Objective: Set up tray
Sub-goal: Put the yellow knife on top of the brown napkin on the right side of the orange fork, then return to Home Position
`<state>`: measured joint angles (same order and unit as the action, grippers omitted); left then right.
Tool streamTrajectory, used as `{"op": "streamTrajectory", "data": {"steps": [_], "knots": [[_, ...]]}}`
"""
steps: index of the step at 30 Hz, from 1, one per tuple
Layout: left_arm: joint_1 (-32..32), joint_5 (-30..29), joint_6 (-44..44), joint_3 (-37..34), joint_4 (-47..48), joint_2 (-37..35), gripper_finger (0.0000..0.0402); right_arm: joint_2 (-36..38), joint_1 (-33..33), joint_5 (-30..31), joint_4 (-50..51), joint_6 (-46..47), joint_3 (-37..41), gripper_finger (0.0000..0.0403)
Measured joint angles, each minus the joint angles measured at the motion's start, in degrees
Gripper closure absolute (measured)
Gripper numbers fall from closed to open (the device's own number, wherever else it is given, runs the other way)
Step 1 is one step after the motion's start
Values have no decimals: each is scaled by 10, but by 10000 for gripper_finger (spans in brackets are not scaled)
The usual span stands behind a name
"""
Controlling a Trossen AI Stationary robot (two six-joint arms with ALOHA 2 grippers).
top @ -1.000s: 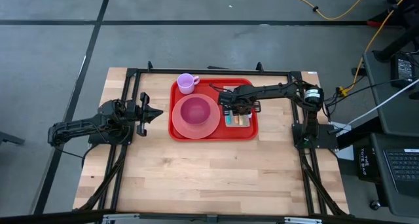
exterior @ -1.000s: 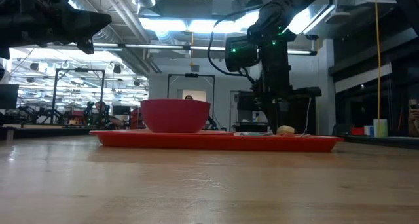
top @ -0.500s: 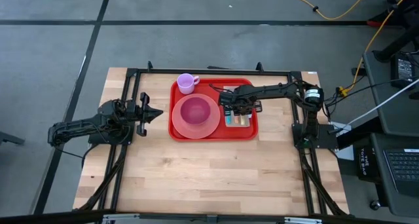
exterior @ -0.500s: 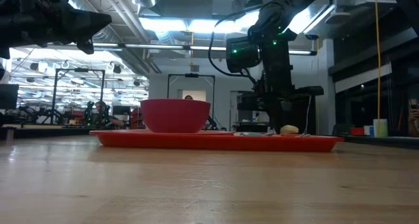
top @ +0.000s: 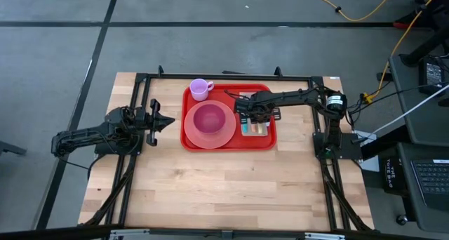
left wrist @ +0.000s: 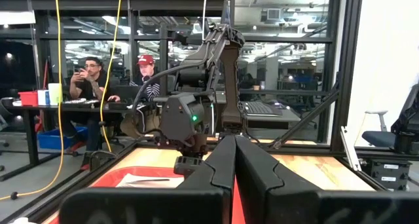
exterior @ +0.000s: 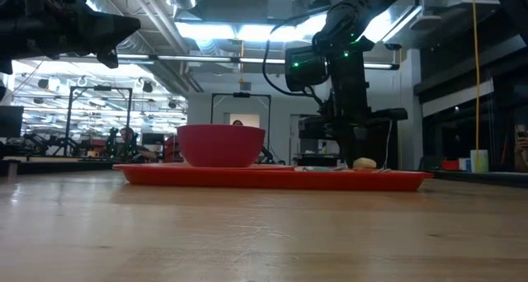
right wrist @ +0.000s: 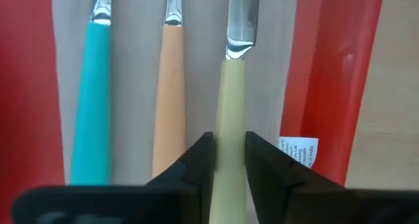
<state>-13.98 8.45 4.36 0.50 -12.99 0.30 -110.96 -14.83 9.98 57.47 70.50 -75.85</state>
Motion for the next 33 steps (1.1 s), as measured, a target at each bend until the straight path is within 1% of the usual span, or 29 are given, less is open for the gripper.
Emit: {"op": "streamTrajectory", "data": {"steps": [5, 7, 14, 17, 20, 23, 27, 30, 33], "knots": [[0, 0, 0, 0, 0, 0, 398, 0, 0, 12, 0, 0, 0, 333], [0, 0, 0, 0, 0, 0, 398, 0, 0, 16, 0, 0, 0, 333], [0, 0, 0, 0, 0, 0, 398, 0, 0, 16, 0, -2, 0, 287], [0, 0, 0, 0, 0, 0, 398, 0, 0, 16, 0, -3, 0, 275], [0, 0, 0, 0, 0, 0, 398, 0, 0, 16, 0, -6, 0, 271], [0, 0, 0, 0, 0, 0, 398, 0, 0, 13, 0, -29, 0, 271], [0, 0, 0, 0, 0, 0, 398, 6, 0, -19, 3, -46, 0, 270], [0, 0, 0, 0, 0, 0, 398, 26, 0, -20, 7, -65, 0, 270], [0, 0, 0, 0, 0, 0, 398, 58, 2, -7, 10, -81, 0, 270]]}}
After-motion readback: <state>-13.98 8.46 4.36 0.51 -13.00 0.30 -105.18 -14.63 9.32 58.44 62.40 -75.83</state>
